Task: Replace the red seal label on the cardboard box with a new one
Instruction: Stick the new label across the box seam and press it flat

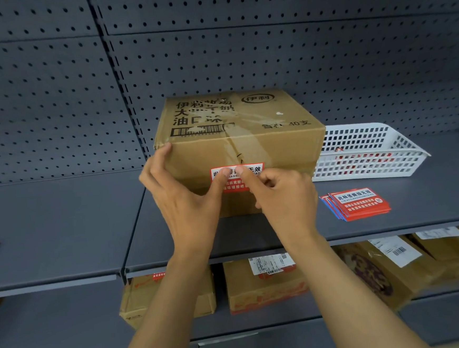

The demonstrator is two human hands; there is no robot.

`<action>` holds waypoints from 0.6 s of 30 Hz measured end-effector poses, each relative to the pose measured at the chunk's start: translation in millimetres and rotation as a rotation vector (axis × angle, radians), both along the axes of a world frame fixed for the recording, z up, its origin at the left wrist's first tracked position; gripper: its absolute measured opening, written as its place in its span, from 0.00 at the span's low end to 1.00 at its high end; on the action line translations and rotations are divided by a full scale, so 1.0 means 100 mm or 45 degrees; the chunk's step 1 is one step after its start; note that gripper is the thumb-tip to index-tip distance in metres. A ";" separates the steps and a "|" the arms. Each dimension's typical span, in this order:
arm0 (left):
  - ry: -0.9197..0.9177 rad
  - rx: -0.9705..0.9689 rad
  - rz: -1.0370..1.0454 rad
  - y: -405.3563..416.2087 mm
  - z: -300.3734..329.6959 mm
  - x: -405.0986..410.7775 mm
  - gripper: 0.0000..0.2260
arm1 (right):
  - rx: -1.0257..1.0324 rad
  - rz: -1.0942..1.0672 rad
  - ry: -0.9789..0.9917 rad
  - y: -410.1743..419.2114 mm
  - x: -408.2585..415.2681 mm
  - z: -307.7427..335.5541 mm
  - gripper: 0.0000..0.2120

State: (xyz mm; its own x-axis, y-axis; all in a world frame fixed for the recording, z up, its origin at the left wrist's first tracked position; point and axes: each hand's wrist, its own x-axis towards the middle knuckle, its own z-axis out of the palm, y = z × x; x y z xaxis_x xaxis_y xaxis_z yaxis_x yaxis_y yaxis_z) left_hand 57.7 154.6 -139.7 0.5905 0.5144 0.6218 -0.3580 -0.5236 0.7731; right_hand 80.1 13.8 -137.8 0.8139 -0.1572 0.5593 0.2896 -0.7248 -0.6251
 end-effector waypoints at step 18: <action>-0.012 0.197 -0.071 0.11 -0.15 0.00 0.46 | -0.046 0.084 -0.025 -0.05 -0.03 -0.09 0.34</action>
State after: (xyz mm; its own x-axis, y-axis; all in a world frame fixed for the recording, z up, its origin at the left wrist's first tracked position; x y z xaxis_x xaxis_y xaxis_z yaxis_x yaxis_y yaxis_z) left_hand 58.2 165.1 -154.6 0.6094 0.3782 0.6968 -0.3968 -0.6154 0.6810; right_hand 76.9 8.9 -147.0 0.8106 -0.0829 0.5796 0.3497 -0.7254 -0.5929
